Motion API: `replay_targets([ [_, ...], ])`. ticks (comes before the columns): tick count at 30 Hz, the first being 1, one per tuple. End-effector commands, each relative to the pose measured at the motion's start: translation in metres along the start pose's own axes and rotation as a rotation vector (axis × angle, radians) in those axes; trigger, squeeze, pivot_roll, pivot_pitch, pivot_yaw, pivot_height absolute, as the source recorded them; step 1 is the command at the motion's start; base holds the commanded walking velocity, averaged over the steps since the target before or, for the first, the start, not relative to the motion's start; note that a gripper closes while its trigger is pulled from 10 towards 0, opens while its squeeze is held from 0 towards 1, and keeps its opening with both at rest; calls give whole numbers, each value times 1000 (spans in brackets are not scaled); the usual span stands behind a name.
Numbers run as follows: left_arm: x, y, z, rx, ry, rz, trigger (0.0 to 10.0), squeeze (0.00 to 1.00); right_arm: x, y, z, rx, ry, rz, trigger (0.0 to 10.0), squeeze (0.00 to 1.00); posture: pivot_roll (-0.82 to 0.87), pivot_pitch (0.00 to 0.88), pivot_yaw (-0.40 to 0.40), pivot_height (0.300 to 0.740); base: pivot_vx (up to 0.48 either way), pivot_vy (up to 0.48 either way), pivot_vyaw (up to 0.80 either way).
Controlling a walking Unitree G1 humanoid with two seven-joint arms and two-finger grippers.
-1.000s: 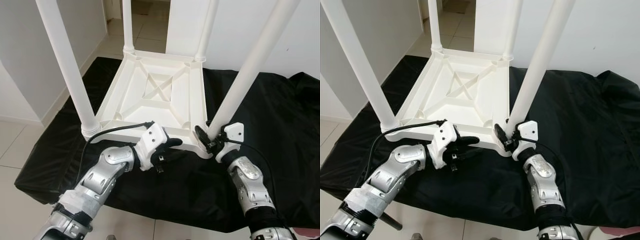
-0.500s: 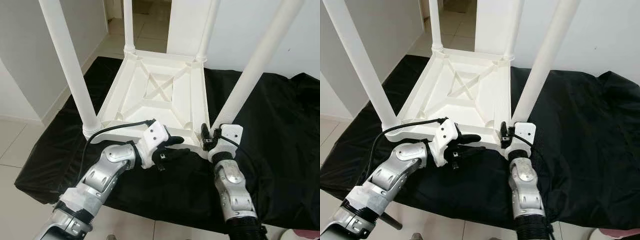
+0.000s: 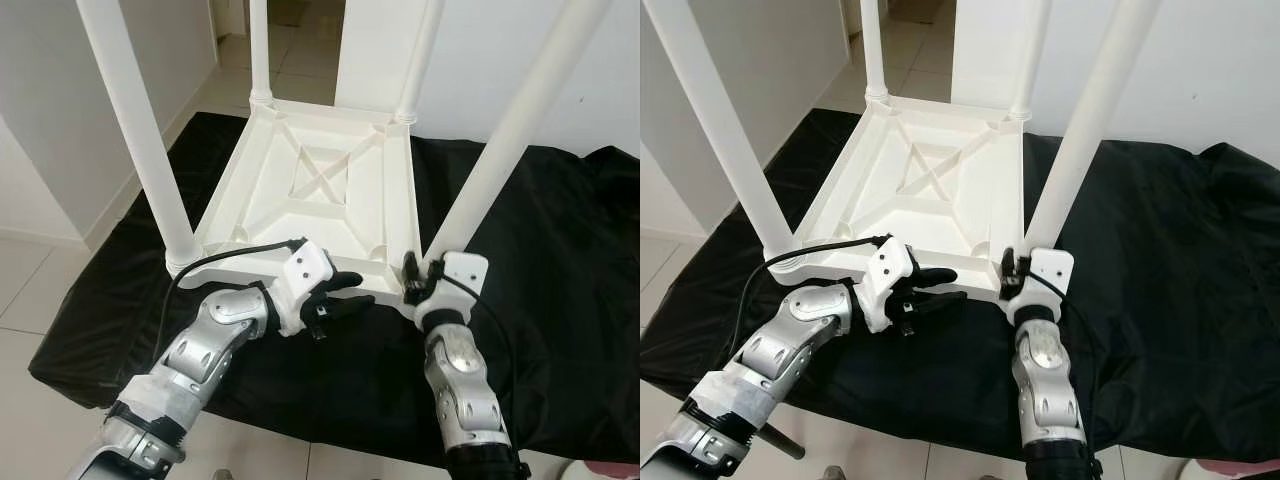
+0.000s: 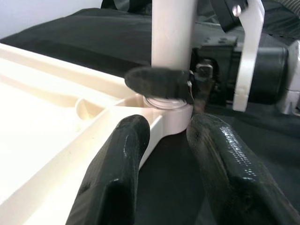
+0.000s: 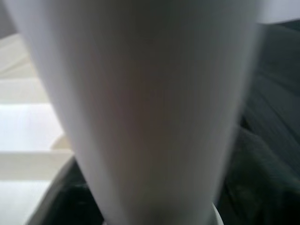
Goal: Building children table
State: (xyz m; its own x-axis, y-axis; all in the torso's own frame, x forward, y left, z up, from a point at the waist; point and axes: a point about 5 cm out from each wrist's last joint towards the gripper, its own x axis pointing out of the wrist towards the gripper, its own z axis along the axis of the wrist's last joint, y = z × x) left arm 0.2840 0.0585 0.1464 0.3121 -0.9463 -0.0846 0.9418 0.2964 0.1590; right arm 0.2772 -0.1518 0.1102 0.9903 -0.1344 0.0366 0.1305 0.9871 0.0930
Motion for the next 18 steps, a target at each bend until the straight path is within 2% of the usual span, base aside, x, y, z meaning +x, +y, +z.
replay_targets([
  [1, -1, 3, 2, 43, 9, -49, 10000, 0, -4, -2, 2, 11, -12, 11, 10000, 1000, -80, 0, -11, 740, 0, 0, 0],
  [7, -2, 15, 7, 89, 23, -40, 10000, 0, -16, -3, 5, 9, -62, 53, 10000, 992, -76, 0, -13, 740, 0, 0, 0],
  [8, -2, 21, 8, 108, 34, -36, 10000, 0, -23, -6, 6, 18, -81, 78, 10000, 0, -77, 0, -13, 740, 0, 0, 0],
  [11, -3, 27, 7, 129, 55, -32, 10000, 0, -30, -9, 7, 15, -100, 104, 10000, 0, -78, 0, -11, 740, 0, 0, 0],
  [14, -4, 40, -10, 148, 171, -32, 10000, 0, -48, -19, 7, 8, -111, 162, 10000, 0, -91, 0, 9, 740, 0, 0, 0],
  [18, -5, 43, -19, 157, 228, -41, 10000, 0, -52, -24, 9, -2, -116, 174, 10000, 0, -99, 0, 19, 740, 0, 0, 0],
])
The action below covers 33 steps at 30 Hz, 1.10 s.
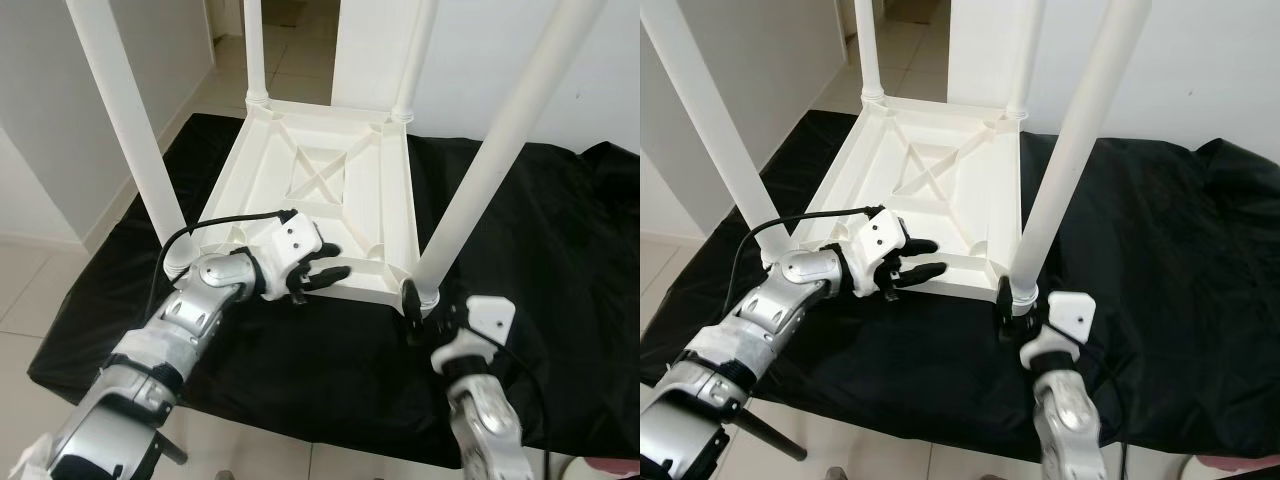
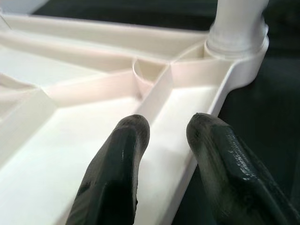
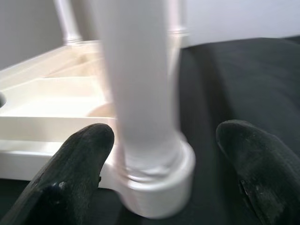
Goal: Building children table
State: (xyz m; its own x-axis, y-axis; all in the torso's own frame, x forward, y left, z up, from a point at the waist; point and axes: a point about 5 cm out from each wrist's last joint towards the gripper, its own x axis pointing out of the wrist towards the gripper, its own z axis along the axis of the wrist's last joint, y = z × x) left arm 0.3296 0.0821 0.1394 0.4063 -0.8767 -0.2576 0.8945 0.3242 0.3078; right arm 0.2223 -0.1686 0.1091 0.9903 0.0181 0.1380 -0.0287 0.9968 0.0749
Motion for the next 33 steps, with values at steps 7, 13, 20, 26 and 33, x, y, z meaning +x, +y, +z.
replay_targets([
  [7, 2, 0, -11, 53, 95, -124, 10000, 0, -2, -8, 9, -10, -33, -10, 10000, 0, -114, 0, 40, 740, 0, 0, 0],
  [13, 0, 4, -22, 36, 170, -182, 10000, 0, -3, -8, 9, -21, -42, -28, 10000, 0, -137, 0, 79, 740, 0, 0, 0],
  [20, -4, 7, -31, 61, 228, -219, 10000, 0, -2, -13, 11, -35, -52, -35, 10000, 0, -140, 0, 100, 740, 0, 0, 0],
  [26, -4, 7, -34, 85, 264, -245, 10000, 0, -1, -15, 12, -47, -58, -33, 10000, 0, -145, 0, 112, 740, 0, 0, 0],
  [33, -14, -8, -39, 71, 243, -387, 10000, 0, -2, -17, 13, -57, -59, -37, 10000, 0, -146, 0, 121, 740, 0, 0, 0],
])
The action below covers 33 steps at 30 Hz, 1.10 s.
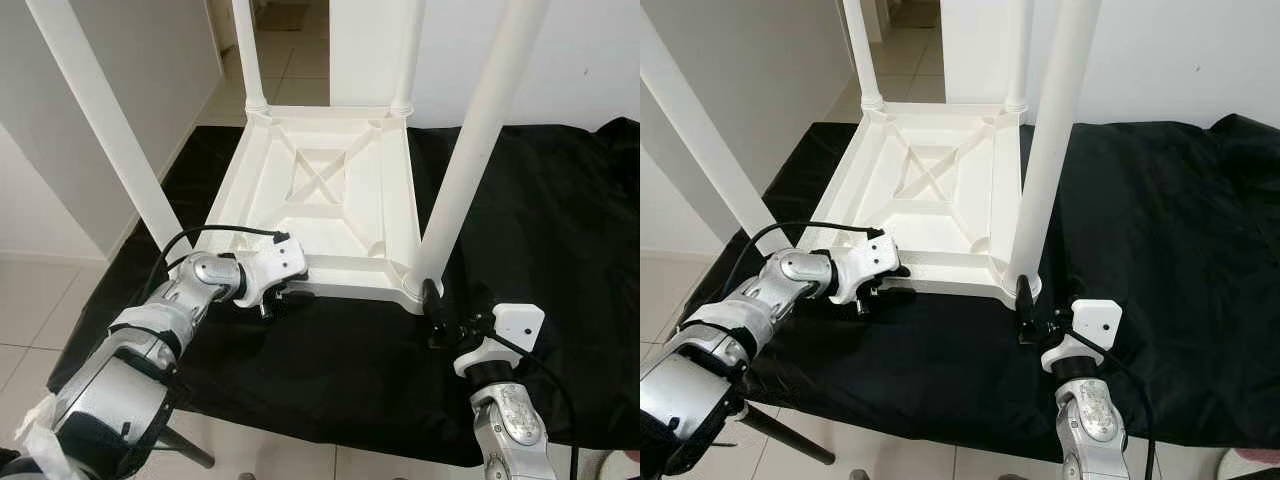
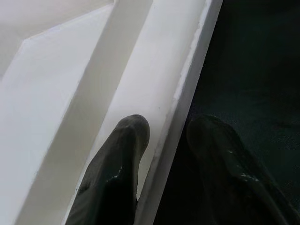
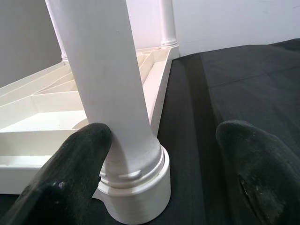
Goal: Building children table
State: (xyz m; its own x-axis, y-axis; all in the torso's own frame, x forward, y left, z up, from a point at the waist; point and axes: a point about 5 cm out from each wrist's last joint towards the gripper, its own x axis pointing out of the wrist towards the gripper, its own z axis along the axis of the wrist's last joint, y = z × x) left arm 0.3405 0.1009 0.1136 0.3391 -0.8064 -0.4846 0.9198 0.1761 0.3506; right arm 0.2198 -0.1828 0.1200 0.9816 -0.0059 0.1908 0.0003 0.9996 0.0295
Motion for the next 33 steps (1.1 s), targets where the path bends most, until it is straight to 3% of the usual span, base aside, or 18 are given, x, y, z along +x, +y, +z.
replay_targets([
  [1, -6, -17, -6, -1, 13, -269, 10000, 0, 0, -4, 0, -8, -3, -15, 10000, 0, -146, 0, 121, 740, 0, 0, 0],
  [6, -15, -34, -15, 10, -1, -347, 10000, 0, 2, -6, 0, -18, -7, -9, 10000, 0, -133, 0, 127, 740, 0, 0, 0],
  [18, -28, -43, -23, 17, -2, -376, 10000, 0, 9, -9, 2, -46, -9, 32, 10000, 0, -118, 0, 107, 740, 0, 0, 0],
  [22, -29, -54, -26, 6, 2, -389, 10000, 0, 15, -9, 3, -57, -16, 53, 10000, 0, -116, 0, 100, 740, 0, 0, 0],
  [25, -38, -64, -26, -7, -5, -416, 10000, 0, 14, -12, 4, -68, -17, 57, 10000, 0, -119, 0, 103, 740, 0, 0, 0],
  [31, -43, -66, -26, 1, 0, -429, 10000, 0, 12, -15, 3, -75, -12, 51, 10000, 0, -116, 0, 104, 740, 0, 0, 0],
  [33, -40, -56, -23, 18, 5, -396, 10000, 0, 15, -13, 3, -76, -14, 60, 10000, 0, -119, 0, 102, 740, 0, 0, 0],
])
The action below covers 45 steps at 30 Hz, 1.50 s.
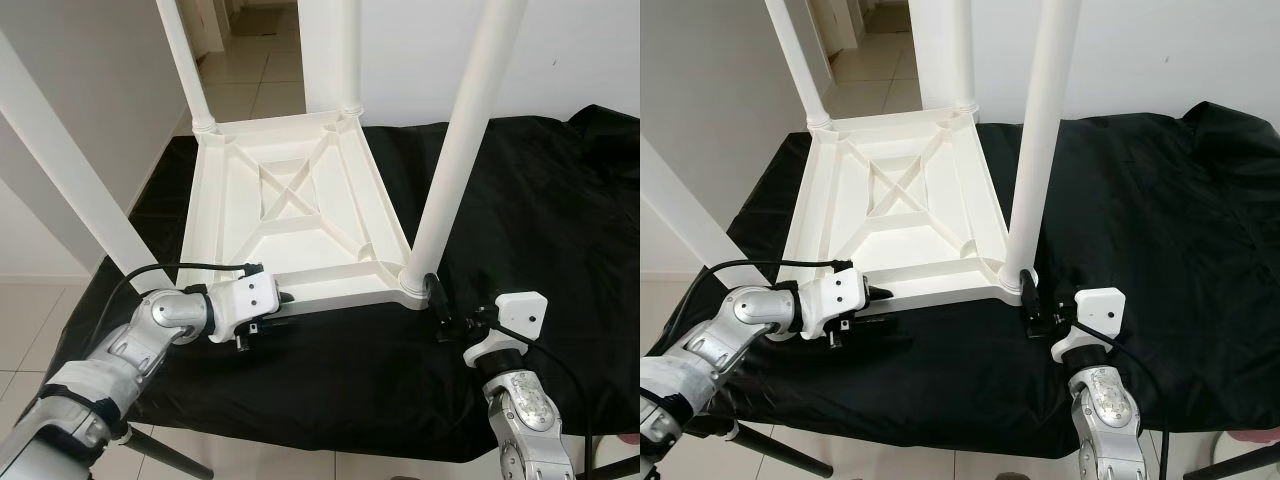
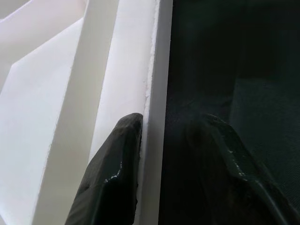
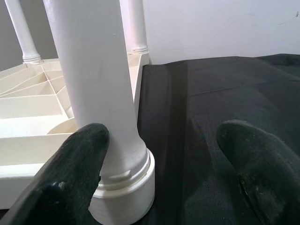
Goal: Building children table
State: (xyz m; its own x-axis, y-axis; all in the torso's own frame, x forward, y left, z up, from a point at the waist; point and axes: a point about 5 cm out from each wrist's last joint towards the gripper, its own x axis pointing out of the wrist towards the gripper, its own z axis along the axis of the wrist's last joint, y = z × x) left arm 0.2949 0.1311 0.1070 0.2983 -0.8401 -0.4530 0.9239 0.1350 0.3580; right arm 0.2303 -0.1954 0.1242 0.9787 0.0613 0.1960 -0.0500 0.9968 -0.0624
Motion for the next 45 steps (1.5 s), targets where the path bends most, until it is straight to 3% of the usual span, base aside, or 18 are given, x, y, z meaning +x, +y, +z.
replay_targets([
  [1, -3, -18, -9, -20, 52, -365, 10000, 0, 4, -1, 0, 4, -7, -7, 10000, 0, -119, 0, 102, 740, 0, 0, 0],
  [7, -2, -3, -3, 4, 53, -307, 10000, 0, 8, 1, 1, -4, -16, 21, 10000, 0, -126, 0, 101, 740, 0, 0, 0],
  [12, -7, 17, 15, -8, 9, -234, 10000, 0, 20, 4, 5, 16, -33, 146, 10000, 0, -135, 0, 103, 740, 0, 0, 0],
  [14, -7, 17, 15, -8, 9, -234, 10000, 0, 20, 4, 5, 16, -33, 146, 10000, 0, -135, 0, 103, 740, 0, 0, 0],
  [18, -15, 31, 36, -48, -90, -213, 10000, 0, 24, 6, 4, 16, -13, 288, 10000, 0, -131, 0, 93, 740, 0, 0, 0],
  [26, -21, 38, 63, -128, -253, -208, 10000, 0, 30, 5, 0, 28, 22, 424, 10000, 0, -125, 0, 75, 740, 0, 0, 0],
  [30, -22, 41, 73, -143, -316, -182, 10000, 0, 40, 1, 2, -4, 7, 416, 10000, 0, -125, 0, 75, 740, 0, 0, 0],
  [32, -21, 41, 83, -162, -373, -149, 10000, 0, 56, 0, 6, -28, -16, 405, 10000, 0, -115, 0, 54, 740, 0, 0, 0],
  [44, -16, 36, 90, -219, -440, -86, 10000, 0, 74, 14, 12, -4, -55, 381, 10000, 0, -107, 0, 26, 740, 0, 0, 0],
  [45, -15, 34, 92, -229, -453, -76, 10000, 0, 74, 18, 12, 5, -59, 380, 4431, 0, -105, 0, 19, 740, 0, 0, 0],
])
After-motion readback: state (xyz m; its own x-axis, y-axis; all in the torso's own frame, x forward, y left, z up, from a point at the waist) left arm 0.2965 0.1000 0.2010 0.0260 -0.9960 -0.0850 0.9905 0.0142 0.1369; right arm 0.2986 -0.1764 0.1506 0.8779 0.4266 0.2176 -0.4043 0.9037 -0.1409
